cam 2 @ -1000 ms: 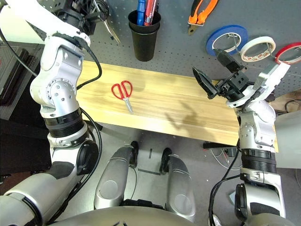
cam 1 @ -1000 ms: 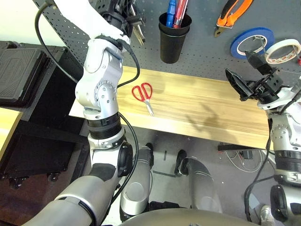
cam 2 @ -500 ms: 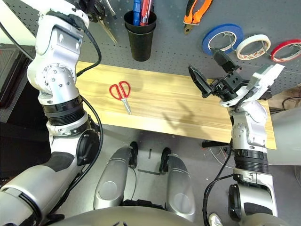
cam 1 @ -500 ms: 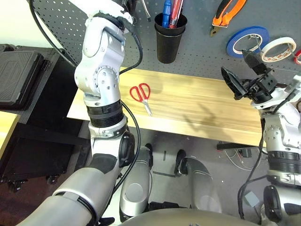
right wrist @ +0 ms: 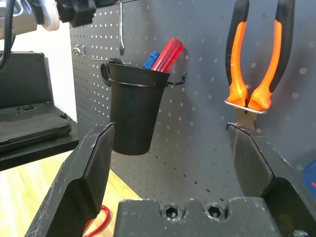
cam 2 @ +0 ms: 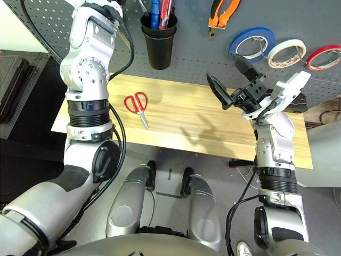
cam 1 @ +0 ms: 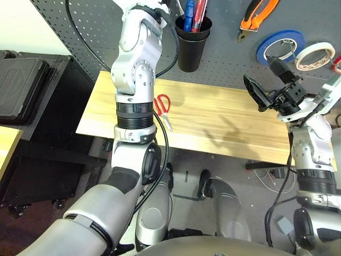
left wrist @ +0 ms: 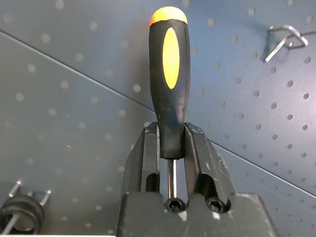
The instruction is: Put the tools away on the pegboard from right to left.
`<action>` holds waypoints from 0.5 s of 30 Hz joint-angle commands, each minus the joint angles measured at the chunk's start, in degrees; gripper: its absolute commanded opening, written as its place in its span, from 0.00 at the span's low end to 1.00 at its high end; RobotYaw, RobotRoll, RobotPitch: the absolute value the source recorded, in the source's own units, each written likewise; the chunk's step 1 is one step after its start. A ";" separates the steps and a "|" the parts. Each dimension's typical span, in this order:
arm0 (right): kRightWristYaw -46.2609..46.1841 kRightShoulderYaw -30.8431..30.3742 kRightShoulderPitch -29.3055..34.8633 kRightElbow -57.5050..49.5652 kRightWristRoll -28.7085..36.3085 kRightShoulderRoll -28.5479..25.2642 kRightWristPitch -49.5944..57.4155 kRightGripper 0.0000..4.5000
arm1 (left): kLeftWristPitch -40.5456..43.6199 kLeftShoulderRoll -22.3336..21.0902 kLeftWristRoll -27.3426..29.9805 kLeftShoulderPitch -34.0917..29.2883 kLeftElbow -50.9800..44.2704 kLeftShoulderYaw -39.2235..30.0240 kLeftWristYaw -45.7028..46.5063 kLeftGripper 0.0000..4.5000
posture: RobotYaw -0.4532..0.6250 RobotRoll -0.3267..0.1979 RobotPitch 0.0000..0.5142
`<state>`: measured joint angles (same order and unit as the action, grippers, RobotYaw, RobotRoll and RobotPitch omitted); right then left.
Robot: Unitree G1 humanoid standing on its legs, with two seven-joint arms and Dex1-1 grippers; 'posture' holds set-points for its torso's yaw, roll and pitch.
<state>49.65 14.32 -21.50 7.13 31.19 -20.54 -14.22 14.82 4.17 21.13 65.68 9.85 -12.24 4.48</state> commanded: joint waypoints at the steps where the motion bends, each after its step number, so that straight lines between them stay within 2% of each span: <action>1: -0.27 0.28 1.35 0.39 -0.74 -0.01 -1.08 1.00 | -1.86 0.85 -0.95 1.02 1.19 1.84 -0.88 0.12 | 0.52 0.62 0.46; 10: -0.89 0.27 1.35 0.67 -1.28 0.14 -1.73 1.00 | -4.46 1.23 -4.02 -0.25 3.56 4.38 -1.60 0.12 | 0.52 0.62 0.45; 15: -1.20 -0.01 1.19 0.91 -1.68 0.36 -2.02 1.00 | -4.06 0.88 -4.60 -2.28 1.82 5.67 -3.08 0.50 | 0.52 0.62 0.45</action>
<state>48.47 14.31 -21.33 7.21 30.06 -20.20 -15.58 10.80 4.91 17.13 64.11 12.54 -7.81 2.21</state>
